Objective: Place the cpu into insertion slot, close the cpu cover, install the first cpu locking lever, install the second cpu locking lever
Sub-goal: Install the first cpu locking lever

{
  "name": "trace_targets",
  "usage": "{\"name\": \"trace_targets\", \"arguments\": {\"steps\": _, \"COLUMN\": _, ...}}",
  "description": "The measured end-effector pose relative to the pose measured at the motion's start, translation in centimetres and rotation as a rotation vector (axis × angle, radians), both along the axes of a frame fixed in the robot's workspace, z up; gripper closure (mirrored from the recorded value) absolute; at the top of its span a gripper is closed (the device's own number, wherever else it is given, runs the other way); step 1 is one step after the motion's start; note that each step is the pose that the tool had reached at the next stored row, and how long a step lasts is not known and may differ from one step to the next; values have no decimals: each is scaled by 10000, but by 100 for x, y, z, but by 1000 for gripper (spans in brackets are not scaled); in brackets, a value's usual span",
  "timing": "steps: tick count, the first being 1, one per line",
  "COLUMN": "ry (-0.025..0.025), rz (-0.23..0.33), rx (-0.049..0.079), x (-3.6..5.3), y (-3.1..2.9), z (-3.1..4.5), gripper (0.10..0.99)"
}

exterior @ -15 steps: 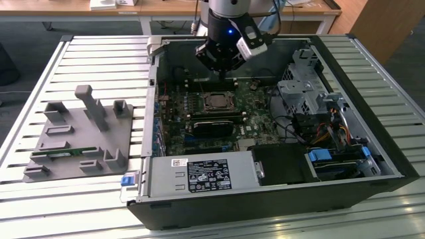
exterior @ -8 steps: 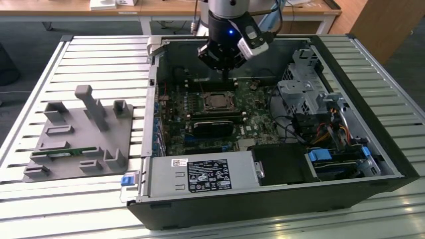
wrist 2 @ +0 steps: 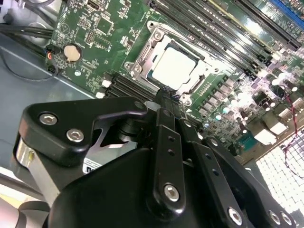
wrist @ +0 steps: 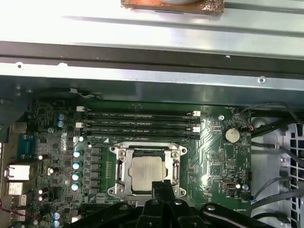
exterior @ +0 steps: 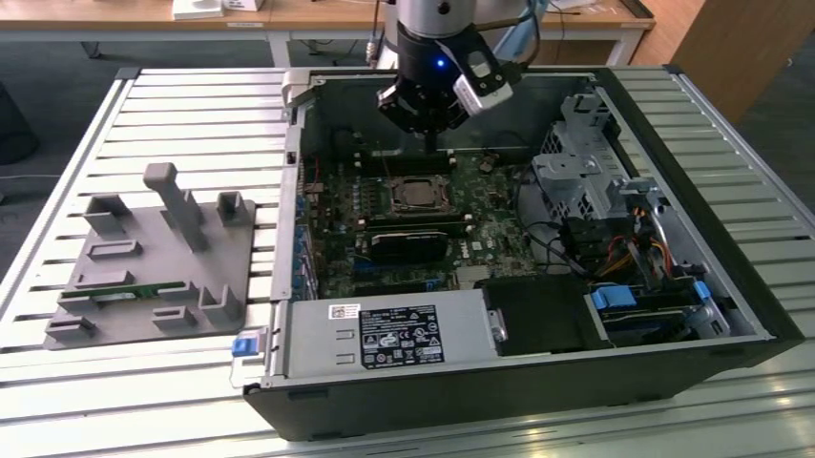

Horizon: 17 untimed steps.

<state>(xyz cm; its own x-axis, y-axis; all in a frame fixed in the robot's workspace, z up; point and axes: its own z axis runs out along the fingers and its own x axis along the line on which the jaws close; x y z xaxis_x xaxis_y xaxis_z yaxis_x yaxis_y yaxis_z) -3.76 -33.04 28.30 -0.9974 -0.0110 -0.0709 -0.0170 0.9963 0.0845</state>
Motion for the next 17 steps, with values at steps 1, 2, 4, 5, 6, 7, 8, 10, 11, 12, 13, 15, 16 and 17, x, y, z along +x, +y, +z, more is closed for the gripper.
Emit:
{"name": "trace_targets", "arguments": {"steps": 1, "ry": 1, "rz": -9, "rx": 10, "x": -13, "y": 0, "z": 1, "gripper": 980}}
{"name": "trace_targets", "arguments": {"steps": 2, "ry": 20, "rz": -21, "rx": 15, "x": -17, "y": 0, "z": -1, "gripper": 980}}
{"name": "trace_targets", "arguments": {"steps": 4, "ry": 246, "rz": -40, "rx": 14, "x": -17, "y": 1, "z": -1, "gripper": 980}}
{"name": "trace_targets", "arguments": {"steps": 5, "ry": 365, "rz": -55, "rx": 14, "x": -17, "y": 0, "z": -1, "gripper": 980}}
{"name": "trace_targets", "arguments": {"steps": 6, "ry": 471, "rz": -77, "rx": 15, "x": -17, "y": 0, "z": -3, "gripper": 980}}
{"name": "trace_targets", "arguments": {"steps": 7, "ry": 533, "rz": -100, "rx": 16, "x": -17, "y": 0, "z": -3, "gripper": 980}}
{"name": "trace_targets", "arguments": {"steps": 8, "ry": 551, "rz": -113, "rx": 15, "x": -17, "y": 0, "z": -5, "gripper": 980}}
{"name": "trace_targets", "arguments": {"steps": 10, "ry": 553, "rz": -117, "rx": 13, "x": -18, "y": 0, "z": -5, "gripper": 980}}
{"name": "trace_targets", "arguments": {"steps": 11, "ry": 553, "rz": -118, "rx": 14, "x": -19, "y": 0, "z": -5, "gripper": 980}}
{"name": "trace_targets", "arguments": {"steps": 12, "ry": 552, "rz": -118, "rx": 15, "x": -22, "y": 0, "z": -7, "gripper": 980}}
{"name": "trace_targets", "arguments": {"steps": 13, "ry": 552, "rz": -117, "rx": 17, "x": -30, "y": 0, "z": -8, "gripper": 980}}
{"name": "trace_targets", "arguments": {"steps": 15, "ry": 552, "rz": -116, "rx": 16, "x": -62, "y": 0, "z": -12, "gripper": 980}}
{"name": "trace_targets", "arguments": {"steps": 16, "ry": 552, "rz": -116, "rx": 16, "x": -85, "y": 0, "z": -14, "gripper": 980}}
{"name": "trace_targets", "arguments": {"steps": 17, "ry": 553, "rz": -117, "rx": 16, "x": -120, "y": 0, "z": -15, "gripper": 980}}
